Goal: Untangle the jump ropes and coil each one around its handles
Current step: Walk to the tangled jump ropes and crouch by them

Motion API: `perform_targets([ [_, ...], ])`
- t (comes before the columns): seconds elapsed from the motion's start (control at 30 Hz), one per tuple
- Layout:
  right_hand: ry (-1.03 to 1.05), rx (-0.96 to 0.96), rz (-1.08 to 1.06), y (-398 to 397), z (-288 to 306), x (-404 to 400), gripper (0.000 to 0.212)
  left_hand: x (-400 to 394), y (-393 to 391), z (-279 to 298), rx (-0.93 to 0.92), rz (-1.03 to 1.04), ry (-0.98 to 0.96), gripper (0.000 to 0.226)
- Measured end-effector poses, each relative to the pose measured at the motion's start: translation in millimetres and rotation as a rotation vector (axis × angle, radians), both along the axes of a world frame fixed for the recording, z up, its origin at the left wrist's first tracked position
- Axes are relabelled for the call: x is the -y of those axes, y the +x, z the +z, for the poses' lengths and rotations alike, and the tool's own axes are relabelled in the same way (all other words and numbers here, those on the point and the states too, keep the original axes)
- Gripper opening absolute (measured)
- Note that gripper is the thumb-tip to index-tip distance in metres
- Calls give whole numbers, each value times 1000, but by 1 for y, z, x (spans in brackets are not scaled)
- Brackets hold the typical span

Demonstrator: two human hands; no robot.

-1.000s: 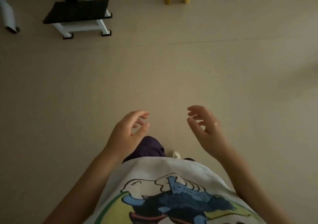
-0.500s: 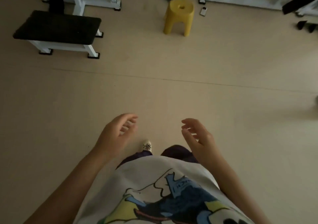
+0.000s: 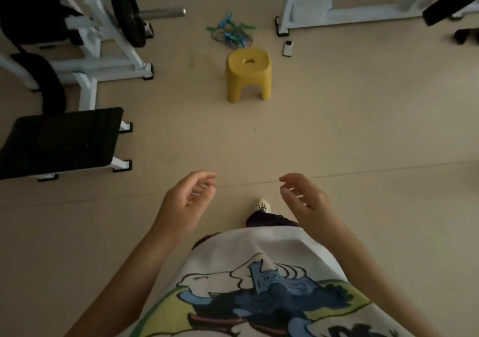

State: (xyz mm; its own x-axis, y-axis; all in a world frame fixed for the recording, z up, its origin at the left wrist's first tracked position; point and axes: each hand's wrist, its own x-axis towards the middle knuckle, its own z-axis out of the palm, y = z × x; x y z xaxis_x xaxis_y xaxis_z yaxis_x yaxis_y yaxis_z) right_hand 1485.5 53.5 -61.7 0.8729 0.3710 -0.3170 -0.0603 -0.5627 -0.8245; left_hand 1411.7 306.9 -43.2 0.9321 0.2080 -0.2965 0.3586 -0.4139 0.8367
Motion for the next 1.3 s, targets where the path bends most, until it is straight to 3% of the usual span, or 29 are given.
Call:
perform_targets([
  [0.33,-57,71,206,305,13,-135,20,-109,251,-26,-9,139,-21,24],
  [0.53,-83,17,123,464,18,-220,16,-208,426,-29,-39,142,-53,21],
  [0.67,-66,7,84,553,26,-248,15,-250,548,-7,-29,56,-42,33],
  [1.0,-11,-2,123,815,2,-242,15,-246,829,-4,36,75,36,34],
  [1.3,-31,-36,241,1068,12,-229,16,-208,1004,10,-30,169,110,24],
])
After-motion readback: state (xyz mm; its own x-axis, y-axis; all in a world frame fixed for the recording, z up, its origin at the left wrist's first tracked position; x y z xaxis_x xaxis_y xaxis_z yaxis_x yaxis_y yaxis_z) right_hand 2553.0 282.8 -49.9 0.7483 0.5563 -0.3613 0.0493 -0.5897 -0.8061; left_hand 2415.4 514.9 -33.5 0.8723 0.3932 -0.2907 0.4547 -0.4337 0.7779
